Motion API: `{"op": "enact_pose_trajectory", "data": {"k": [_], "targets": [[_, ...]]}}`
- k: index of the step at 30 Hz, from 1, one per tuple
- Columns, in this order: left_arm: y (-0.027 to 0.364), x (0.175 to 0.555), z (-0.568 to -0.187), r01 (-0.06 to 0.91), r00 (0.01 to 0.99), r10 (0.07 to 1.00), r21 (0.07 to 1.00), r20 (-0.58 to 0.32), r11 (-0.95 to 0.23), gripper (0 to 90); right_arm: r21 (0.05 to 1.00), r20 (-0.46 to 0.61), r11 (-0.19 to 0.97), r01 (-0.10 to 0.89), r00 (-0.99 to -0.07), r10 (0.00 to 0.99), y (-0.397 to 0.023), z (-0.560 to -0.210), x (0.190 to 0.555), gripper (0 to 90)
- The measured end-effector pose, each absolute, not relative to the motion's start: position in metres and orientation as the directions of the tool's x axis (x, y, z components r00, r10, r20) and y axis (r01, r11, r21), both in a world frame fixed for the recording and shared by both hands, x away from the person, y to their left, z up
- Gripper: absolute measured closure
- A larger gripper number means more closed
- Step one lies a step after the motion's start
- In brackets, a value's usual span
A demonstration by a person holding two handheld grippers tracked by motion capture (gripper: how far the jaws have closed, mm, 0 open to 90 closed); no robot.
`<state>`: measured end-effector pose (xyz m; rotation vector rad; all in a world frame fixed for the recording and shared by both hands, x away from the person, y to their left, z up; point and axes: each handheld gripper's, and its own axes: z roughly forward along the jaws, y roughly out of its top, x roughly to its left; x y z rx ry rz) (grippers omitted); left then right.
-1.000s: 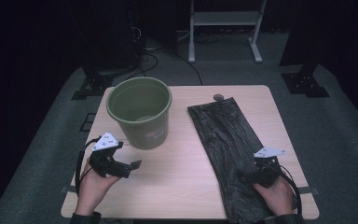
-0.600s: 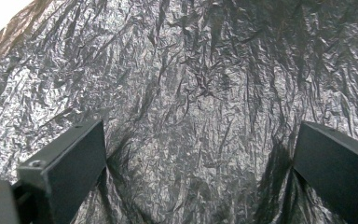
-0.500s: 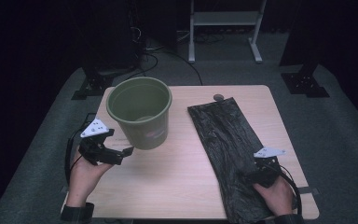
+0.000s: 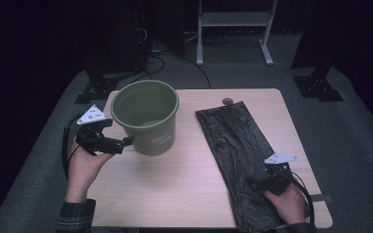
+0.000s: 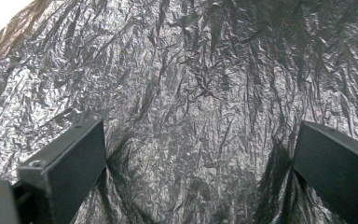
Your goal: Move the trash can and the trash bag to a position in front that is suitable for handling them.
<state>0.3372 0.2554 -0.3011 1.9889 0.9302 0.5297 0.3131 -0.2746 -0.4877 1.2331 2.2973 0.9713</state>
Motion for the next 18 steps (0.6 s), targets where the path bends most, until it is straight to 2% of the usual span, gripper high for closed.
{"op": "enact_pose_trajectory", "data": {"k": [18], "targets": [[0.263,0.386,-0.292,0.454,0.597,0.802,0.819,0.013,-0.351,0.0,0.714,0.010,0.384,0.586,-0.556,0.831,-0.275,-0.488,0.313,1.8]]}}
